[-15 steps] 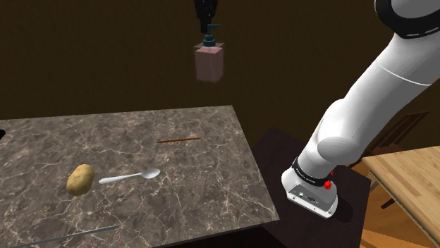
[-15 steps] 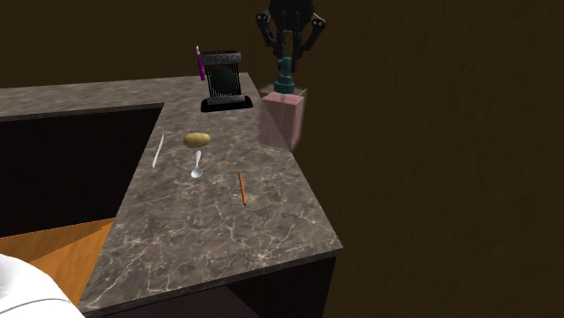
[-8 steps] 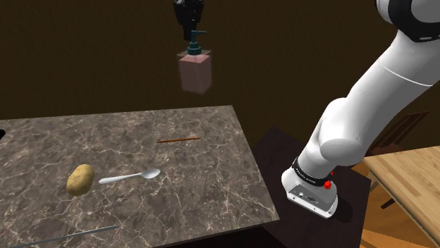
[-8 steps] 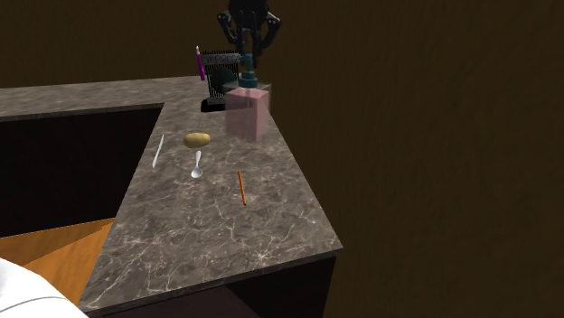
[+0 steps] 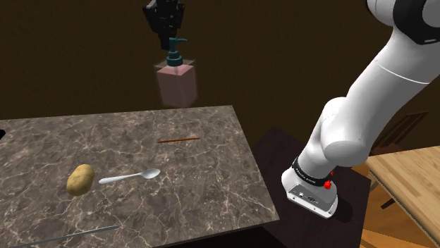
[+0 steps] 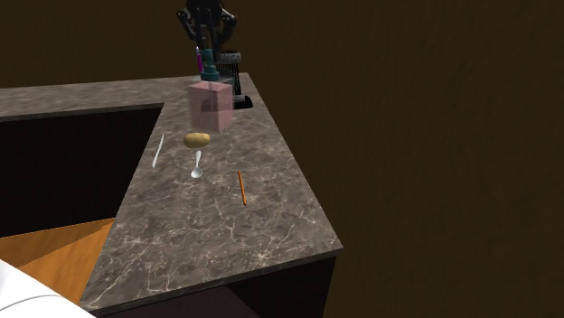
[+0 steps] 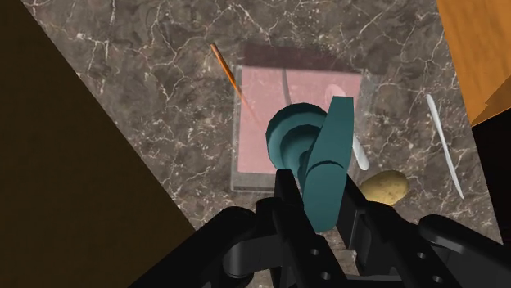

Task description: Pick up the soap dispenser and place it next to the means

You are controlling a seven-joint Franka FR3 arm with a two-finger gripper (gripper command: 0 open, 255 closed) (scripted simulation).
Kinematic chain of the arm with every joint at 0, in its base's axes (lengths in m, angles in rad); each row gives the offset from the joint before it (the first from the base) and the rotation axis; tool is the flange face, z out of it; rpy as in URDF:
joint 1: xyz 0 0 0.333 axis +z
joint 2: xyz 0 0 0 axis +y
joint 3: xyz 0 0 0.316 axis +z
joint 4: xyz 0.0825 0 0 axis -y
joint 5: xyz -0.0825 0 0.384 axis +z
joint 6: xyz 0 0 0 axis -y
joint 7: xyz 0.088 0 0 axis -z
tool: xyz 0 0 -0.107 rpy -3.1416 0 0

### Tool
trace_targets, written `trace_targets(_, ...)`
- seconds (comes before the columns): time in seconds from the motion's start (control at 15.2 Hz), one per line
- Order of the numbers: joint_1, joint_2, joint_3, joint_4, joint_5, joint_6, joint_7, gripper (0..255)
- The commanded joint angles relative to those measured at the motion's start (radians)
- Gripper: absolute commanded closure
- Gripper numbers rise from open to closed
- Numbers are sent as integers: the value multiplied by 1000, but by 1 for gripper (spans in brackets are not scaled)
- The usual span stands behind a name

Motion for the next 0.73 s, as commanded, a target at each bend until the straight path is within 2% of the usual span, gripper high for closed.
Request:
trace_targets(0.0, 23, 20, 30, 23, -2, 1, 55, 255)
trace_targets(0.66, 153, 197, 163, 229, -60, -22, 313, 255)
